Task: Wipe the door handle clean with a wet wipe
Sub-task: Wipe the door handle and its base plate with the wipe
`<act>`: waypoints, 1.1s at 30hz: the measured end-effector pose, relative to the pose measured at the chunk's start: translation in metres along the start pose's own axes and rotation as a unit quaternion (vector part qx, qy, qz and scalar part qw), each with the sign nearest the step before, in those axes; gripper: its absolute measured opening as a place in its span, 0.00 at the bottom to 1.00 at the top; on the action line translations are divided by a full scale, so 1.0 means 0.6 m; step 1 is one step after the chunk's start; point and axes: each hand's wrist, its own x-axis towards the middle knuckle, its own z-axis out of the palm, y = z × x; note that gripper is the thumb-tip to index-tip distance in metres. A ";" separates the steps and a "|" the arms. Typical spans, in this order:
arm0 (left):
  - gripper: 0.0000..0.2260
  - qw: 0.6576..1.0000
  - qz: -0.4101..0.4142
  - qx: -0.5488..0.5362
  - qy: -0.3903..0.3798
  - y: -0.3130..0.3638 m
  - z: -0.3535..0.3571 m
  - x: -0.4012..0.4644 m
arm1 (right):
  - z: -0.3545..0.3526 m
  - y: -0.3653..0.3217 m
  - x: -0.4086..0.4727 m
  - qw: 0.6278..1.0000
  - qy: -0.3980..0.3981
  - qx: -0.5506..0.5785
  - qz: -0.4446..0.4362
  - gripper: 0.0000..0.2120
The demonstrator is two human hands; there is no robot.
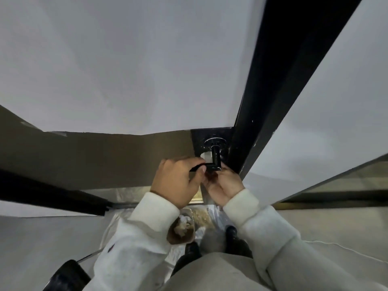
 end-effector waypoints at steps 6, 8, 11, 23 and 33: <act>0.16 0.999 0.034 -0.021 -0.022 -0.015 -0.007 -0.003 | 0.027 0.039 0.024 0.997 0.007 0.051 -0.061 0.11; 0.18 0.998 0.051 -0.025 -0.034 -0.022 -0.010 -0.003 | 0.040 0.050 0.025 0.994 -0.026 0.068 -0.076 0.16; 0.21 0.997 0.066 -0.020 -0.043 -0.028 -0.014 -0.006 | 0.048 0.055 0.022 0.988 -0.050 0.105 -0.102 0.14; 0.20 0.997 0.060 -0.049 -0.021 -0.022 -0.022 -0.009 | 0.016 0.029 0.003 0.958 0.049 0.116 -0.257 0.16; 0.21 0.998 0.032 -0.051 -0.014 -0.008 -0.022 -0.010 | -0.006 0.028 0.020 0.803 0.220 -0.266 -0.486 0.11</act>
